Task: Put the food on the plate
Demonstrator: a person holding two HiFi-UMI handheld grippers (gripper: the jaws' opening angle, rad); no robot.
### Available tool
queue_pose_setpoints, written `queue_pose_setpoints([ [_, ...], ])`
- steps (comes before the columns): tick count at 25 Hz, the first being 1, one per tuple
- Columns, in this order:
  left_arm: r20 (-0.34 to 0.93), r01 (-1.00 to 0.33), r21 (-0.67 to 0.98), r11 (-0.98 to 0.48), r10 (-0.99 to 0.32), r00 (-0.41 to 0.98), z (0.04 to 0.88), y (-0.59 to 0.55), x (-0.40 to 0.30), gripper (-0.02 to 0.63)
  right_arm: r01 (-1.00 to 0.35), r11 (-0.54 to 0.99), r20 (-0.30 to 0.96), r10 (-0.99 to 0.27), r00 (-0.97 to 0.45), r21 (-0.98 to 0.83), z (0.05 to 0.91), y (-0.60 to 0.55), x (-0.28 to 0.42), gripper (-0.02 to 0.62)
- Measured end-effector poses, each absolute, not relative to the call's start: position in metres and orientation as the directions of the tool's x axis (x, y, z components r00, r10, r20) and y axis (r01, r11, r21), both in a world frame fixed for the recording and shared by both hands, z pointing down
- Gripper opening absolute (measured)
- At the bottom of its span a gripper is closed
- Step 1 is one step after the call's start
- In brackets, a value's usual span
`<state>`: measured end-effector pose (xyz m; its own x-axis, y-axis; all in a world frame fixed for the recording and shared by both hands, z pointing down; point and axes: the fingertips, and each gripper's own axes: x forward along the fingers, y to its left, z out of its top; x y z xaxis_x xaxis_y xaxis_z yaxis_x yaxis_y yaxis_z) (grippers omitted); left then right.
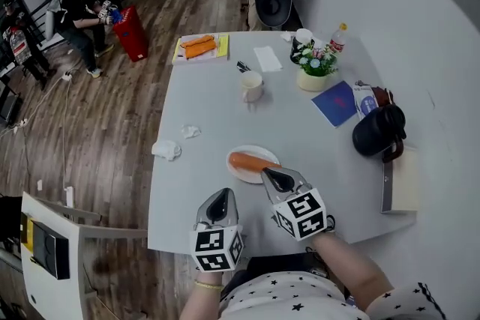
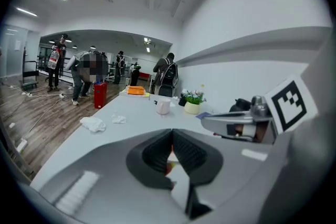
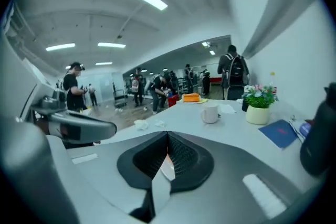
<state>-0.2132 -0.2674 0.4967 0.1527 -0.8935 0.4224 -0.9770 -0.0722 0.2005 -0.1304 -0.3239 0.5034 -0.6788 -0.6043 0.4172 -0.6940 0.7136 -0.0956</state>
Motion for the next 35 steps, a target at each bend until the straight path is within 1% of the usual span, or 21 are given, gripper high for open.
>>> queue_pose_setpoints([
  [4,0.396,-0.975,0.198,-0.097,-0.903,0.17,0.488,-0.244,-0.195,0.008,-0.742,0.626,0.323,-0.67,-0.668,-0.237,0.485,-0.288,-0.109,-0.002],
  [7,0.389,-0.975,0.191,-0.113,-0.903,0.181,0.487,-0.223,-0.18,0.008,-0.753,0.595,0.308,-0.687,-0.658,-0.281,0.483,-0.262,-0.1,-0.002],
  [20,0.363,-0.976,0.193,-0.103,-0.917,0.168,0.477,-0.156,-0.161,0.008,-0.737,0.641,0.275,-0.684,-0.675,-0.215,0.461,-0.189,-0.091,-0.003],
  [35,0.326,-0.979,0.172,-0.11,-0.931,0.162,0.46,-0.149,-0.157,0.008,-0.718,0.669,0.249,-0.675,-0.695,-0.19,0.449,-0.173,-0.094,-0.003],
])
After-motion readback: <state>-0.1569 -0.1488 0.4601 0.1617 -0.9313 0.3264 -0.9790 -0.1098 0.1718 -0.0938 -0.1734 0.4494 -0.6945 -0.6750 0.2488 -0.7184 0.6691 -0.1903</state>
